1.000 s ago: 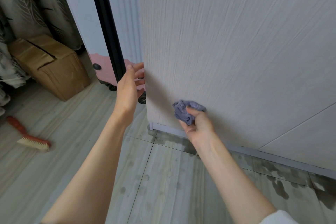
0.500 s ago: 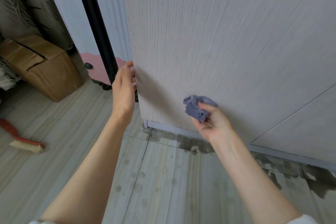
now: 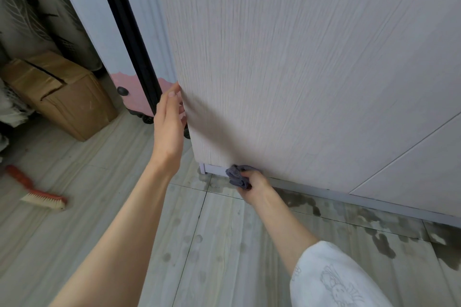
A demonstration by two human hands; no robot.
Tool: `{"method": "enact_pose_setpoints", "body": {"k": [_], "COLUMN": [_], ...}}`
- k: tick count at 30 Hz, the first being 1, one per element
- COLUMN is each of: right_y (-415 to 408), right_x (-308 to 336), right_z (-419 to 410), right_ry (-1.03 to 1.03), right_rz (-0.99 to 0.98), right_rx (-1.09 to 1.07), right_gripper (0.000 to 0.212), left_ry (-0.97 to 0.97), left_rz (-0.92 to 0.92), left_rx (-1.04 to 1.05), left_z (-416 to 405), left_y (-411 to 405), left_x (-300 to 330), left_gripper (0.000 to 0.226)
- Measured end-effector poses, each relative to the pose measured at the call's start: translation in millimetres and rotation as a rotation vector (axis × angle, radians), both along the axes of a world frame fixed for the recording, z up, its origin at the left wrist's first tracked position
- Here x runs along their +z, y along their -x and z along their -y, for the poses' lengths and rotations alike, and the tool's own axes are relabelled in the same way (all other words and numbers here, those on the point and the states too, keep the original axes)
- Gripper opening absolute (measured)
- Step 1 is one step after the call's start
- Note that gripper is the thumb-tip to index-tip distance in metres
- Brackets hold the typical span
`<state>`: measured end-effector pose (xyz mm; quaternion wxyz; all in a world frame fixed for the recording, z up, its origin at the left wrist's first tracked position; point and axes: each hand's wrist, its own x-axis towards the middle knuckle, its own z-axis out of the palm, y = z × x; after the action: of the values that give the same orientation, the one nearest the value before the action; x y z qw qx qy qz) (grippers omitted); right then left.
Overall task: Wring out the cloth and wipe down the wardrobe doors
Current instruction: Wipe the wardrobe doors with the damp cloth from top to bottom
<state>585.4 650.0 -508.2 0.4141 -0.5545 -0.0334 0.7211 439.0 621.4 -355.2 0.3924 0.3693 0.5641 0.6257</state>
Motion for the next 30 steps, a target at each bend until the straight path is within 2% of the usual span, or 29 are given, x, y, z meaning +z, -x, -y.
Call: {"method": "enact_pose_setpoints", "body": {"k": [5,9,12,15,17,25,30], "right_y": [63.1,88.1,89.9,90.8,92.7,78.7,55.8], "right_x": [12.9,9.6,9.0,7.3,7.8,54.7,97.6], "right_z": [-4.6,-5.6,-3.5,-1.9,-1.3,-1.3,2.7], "right_ry": [-0.13,-0.072,-0.034,0.025,0.046,0.083,0.023], "right_rz": [-0.109,-0.108,-0.163,-0.212,-0.219,-0.278,-0.336], "right_rx": [0.138,0.174,0.092,-0.027,-0.068,-0.018,-0.029], "right_gripper": [0.037,0.034,0.032,0.019,0.02,0.026,0.028], "left_ry": [0.007,0.004,0.0,-0.007,-0.012,-0.031,-0.031], "left_rz": [-0.017,-0.054,-0.067,-0.064,-0.048,-0.021,-0.05], "left_rx": [-0.031,-0.068,-0.079,-0.08,-0.078,-0.034,0.013], "left_z": [1.8,2.6,2.7,1.9,1.2,-0.6,-1.9], "left_y": [4.5,9.4,11.1,12.1,11.7,8.5,4.5], "left_x": [0.0,-4.5,-6.0,-7.2,-8.0,-6.8,-7.2], "left_gripper": [0.038,0.034,0.034,0.033,0.031,0.031,0.038]}}
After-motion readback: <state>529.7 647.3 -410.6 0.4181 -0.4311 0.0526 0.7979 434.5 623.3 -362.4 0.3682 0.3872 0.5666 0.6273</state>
